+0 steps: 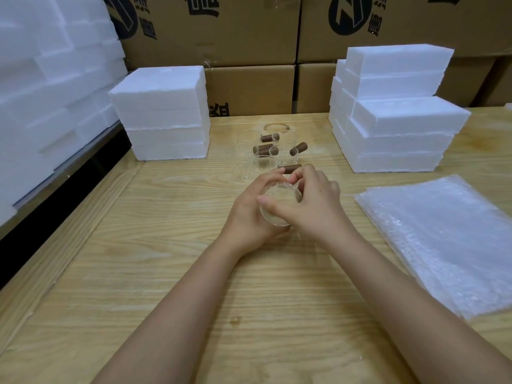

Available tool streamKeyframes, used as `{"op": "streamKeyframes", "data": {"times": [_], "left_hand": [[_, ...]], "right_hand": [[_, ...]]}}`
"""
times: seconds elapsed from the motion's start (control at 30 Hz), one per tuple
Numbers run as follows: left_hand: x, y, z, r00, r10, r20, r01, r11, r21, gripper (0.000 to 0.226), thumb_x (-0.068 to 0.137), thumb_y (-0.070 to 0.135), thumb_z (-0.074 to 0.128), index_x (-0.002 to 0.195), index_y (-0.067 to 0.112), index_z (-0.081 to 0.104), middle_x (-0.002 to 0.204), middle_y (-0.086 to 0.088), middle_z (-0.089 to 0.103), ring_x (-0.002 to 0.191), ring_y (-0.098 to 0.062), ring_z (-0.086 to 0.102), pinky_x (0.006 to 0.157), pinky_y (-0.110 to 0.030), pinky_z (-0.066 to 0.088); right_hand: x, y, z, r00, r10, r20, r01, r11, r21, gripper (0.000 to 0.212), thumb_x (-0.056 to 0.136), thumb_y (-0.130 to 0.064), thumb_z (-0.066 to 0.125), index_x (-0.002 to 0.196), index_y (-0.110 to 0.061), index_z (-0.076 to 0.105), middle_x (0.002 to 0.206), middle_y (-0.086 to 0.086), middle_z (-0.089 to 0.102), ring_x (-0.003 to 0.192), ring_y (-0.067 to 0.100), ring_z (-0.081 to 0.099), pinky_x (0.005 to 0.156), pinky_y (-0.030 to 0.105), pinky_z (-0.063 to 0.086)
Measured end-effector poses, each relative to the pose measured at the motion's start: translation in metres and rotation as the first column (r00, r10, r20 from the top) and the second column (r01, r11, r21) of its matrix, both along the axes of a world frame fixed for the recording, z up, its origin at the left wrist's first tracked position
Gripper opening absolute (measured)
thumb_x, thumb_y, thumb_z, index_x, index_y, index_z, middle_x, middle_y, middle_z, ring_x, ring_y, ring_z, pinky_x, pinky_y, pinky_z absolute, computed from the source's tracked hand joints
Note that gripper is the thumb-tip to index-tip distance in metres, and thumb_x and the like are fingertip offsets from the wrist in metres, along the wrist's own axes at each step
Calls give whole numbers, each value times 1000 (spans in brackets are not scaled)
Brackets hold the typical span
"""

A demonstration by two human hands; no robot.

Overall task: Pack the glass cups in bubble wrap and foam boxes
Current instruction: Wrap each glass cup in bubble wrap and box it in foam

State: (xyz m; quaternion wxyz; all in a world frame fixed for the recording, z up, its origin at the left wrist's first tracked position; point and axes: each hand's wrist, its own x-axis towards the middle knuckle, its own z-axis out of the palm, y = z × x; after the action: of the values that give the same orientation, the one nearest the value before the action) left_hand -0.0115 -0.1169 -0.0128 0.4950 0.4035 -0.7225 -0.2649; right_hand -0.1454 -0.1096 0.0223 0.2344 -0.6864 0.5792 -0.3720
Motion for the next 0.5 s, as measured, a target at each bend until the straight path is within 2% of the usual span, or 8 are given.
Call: {"op": "streamKeyframes", "data": {"times": [0.1,0.2,0.3,0.4,0.5], "left_hand": [[0,0,1,999,17,-32,-17,1000,10,67,58,22,83,110,49,49,135,22,51,124,-1,52,96,-19,43],[0,0,1,999,28,-45,-27,1000,2,63,58,29,81,110,44,49,134,21,51,124,-4,52,96,-27,46],[0,0,2,998,42,-45,-42,999,16,65,59,21,83,110,42,49,134,18,53,120,1,54,94,-21,46],[-1,2,4,996,65,-60,-63,997,40,62,57,27,81,112,36,52,132,17,57,113,6,56,89,-11,43],[0,2,3,996,63,-66,-59,996,71,68,59,17,88,114,34,53,129,18,59,106,6,60,84,-10,44]], "right_hand": [[1,1,-1,996,53,-73,-56,997,-44,73,48,-74,61,102,-31,38,101,-13,40,100,13,24,87,26,29],[0,2,-2,990,81,-114,-91,992,-83,78,49,-74,61,109,-30,39,108,-12,40,98,11,22,90,25,29],[2,4,-5,992,35,-125,-57,983,-173,77,55,-73,60,114,-25,46,107,-12,41,99,14,25,86,21,26],[5,6,-8,994,-7,-106,-18,971,-237,66,64,-71,56,109,-24,50,106,-11,42,101,17,28,85,21,24],[5,6,-10,997,-9,-78,-11,968,-251,44,81,-61,55,103,-22,52,102,-9,45,101,21,32,82,21,21]]}}
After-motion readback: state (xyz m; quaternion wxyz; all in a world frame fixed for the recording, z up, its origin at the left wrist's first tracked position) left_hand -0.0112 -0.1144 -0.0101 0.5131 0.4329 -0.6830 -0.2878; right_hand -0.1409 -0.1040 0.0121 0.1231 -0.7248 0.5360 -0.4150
